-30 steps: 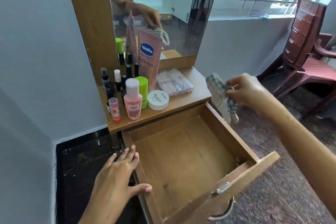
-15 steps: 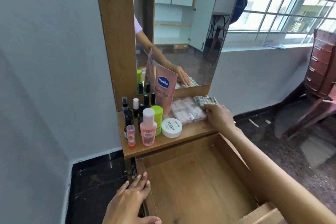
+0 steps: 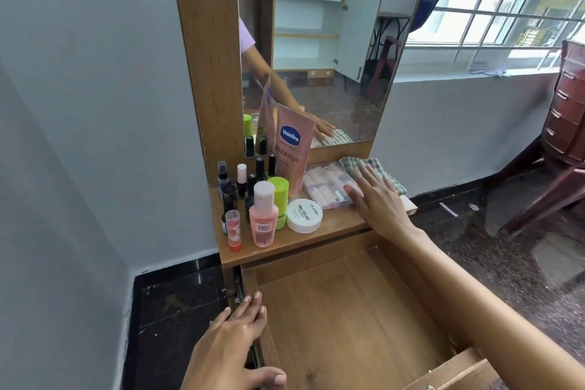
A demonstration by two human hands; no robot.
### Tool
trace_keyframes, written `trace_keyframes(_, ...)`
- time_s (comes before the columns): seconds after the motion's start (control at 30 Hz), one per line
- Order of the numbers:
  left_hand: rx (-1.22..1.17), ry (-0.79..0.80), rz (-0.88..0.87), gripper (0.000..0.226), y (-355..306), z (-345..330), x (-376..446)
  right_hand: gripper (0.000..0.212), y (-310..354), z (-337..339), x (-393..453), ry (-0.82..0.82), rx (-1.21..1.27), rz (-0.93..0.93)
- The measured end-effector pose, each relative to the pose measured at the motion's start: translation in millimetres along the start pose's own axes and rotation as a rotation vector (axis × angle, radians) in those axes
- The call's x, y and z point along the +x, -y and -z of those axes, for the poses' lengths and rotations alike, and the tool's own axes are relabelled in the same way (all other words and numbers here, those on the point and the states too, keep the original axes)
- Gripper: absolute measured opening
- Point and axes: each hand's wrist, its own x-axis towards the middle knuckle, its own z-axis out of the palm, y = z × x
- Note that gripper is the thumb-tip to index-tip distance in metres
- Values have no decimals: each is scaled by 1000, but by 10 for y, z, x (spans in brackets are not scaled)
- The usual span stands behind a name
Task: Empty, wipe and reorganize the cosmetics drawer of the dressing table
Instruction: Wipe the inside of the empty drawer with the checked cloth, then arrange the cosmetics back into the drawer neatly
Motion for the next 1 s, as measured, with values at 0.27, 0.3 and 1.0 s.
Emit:
trace_keyframes(0.27, -133, -155, 38, 110, -34, -102, -71, 77, 5, 43, -168, 174, -11, 368)
trace_keyframes(0.3, -148, -179, 44, 103, -35, -119, -83, 77, -16, 55, -213, 150, 1, 375)
trace_keyframes(1.0, -82, -444, -27, 79, -218, -164, -105, 30, -199, 858, -1639, -213, -62, 620)
